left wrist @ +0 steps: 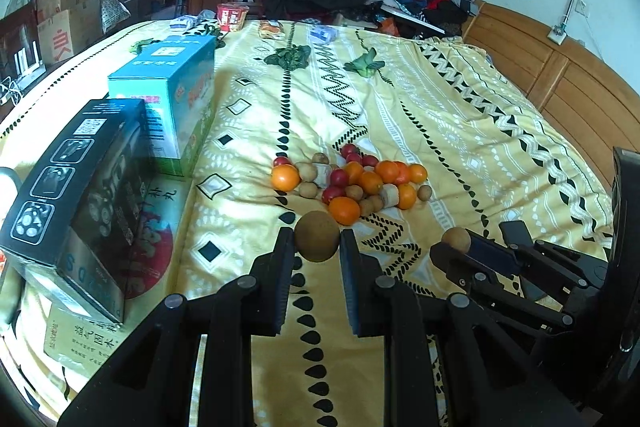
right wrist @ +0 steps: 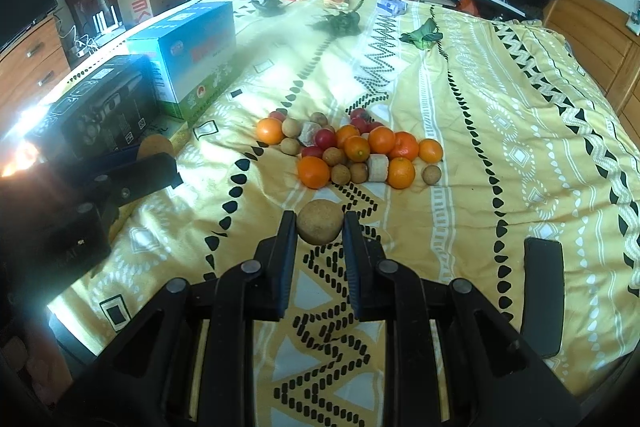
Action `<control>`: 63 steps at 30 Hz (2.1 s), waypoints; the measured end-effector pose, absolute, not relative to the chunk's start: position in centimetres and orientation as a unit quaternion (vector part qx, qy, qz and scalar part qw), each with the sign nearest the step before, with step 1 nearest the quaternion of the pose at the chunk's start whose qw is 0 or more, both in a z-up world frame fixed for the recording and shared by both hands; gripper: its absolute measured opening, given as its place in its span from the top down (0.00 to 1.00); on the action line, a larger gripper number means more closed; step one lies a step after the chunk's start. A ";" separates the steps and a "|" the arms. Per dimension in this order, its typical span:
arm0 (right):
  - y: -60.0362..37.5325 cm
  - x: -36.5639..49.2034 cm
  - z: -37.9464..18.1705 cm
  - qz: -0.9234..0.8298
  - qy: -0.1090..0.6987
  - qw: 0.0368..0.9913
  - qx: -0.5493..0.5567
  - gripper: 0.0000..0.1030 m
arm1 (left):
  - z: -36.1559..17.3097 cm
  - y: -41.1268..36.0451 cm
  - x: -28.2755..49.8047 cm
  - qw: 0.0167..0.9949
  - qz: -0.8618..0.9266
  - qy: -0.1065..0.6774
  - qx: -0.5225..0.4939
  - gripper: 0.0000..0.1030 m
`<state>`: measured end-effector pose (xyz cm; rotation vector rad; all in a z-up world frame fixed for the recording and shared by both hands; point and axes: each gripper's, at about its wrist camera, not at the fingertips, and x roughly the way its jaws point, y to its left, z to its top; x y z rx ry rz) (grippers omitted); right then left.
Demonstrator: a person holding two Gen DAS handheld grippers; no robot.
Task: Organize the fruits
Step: 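Carry the kiwi and potato in both tools over the steel bowl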
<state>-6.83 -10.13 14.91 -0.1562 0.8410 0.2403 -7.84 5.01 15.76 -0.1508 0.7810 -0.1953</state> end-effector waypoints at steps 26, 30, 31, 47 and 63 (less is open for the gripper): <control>3.3 -8.6 18.1 0.250 0.383 0.882 -0.110 0.78 | 17.8 20.2 -11.7 0.929 0.021 0.340 -0.147 0.78; 4.2 -9.0 18.0 0.257 0.385 0.879 -0.116 0.78 | 17.6 20.8 -11.9 0.928 0.022 0.339 -0.151 0.78; 4.5 -9.0 18.0 0.258 0.385 0.878 -0.118 0.78 | 17.7 21.0 -12.0 0.928 0.023 0.338 -0.152 0.78; 13.2 -7.9 21.0 0.344 0.372 0.854 -0.115 0.78 | 18.9 32.9 -14.1 0.920 0.142 0.311 -0.191 0.78; 29.1 -6.3 17.9 0.448 0.437 0.763 -0.160 0.77 | 13.2 46.4 -14.8 0.863 0.240 0.370 -0.245 0.78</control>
